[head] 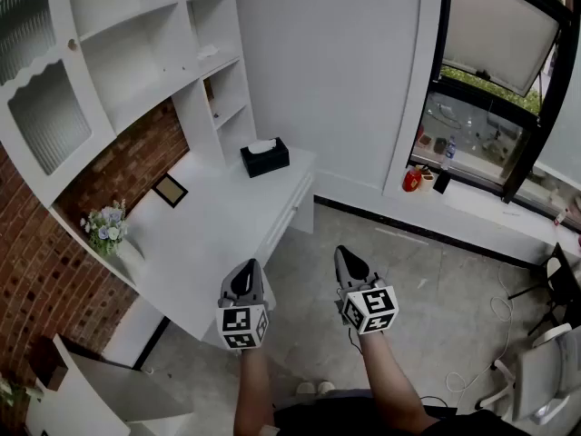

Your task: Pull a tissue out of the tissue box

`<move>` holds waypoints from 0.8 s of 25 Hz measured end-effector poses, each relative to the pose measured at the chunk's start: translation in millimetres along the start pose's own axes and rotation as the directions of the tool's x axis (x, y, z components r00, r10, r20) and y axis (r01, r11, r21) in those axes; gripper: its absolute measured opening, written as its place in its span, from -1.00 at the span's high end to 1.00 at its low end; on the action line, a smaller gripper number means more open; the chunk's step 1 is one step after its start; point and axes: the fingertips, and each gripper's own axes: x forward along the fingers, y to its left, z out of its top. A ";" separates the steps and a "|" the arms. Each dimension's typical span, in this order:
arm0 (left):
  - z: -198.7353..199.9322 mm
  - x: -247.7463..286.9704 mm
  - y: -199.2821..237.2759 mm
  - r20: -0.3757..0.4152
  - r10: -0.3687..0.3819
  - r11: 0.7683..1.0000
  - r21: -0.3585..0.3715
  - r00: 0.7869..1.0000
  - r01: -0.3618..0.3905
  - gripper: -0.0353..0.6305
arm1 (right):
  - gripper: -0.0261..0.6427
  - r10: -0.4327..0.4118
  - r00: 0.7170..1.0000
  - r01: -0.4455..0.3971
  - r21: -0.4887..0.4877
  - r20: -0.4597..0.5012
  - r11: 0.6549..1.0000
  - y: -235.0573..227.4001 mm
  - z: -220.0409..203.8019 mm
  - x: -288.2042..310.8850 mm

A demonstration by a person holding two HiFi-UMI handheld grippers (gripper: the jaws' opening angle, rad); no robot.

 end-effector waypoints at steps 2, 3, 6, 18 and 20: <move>-0.8 -0.1 2.5 -0.004 0.002 1.000 -0.002 1.000 -0.002 0.87 | 0.93 -0.002 1.000 0.002 0.001 0.001 1.000 1.1 0.1 1.8; -1.3 0.0 3.3 -0.005 0.002 1.000 -0.003 1.000 -0.002 0.87 | 0.93 -0.002 1.000 0.002 0.002 0.002 1.000 1.6 0.2 2.6; -2.5 1.0 3.9 -0.007 -0.001 1.000 -0.003 1.000 0.001 0.87 | 0.93 -0.002 1.000 0.002 0.006 0.007 1.000 2.2 0.4 4.4; -8.9 3.1 -0.5 -0.019 -0.015 1.000 -0.018 1.000 0.015 0.87 | 0.93 -0.004 1.000 0.003 0.030 0.025 1.000 -1.8 0.5 2.5; -10.2 3.1 -0.4 -0.023 -0.011 1.000 -0.018 1.000 0.011 0.87 | 0.93 -0.002 1.000 0.001 0.035 0.022 0.999 -2.1 -0.6 2.8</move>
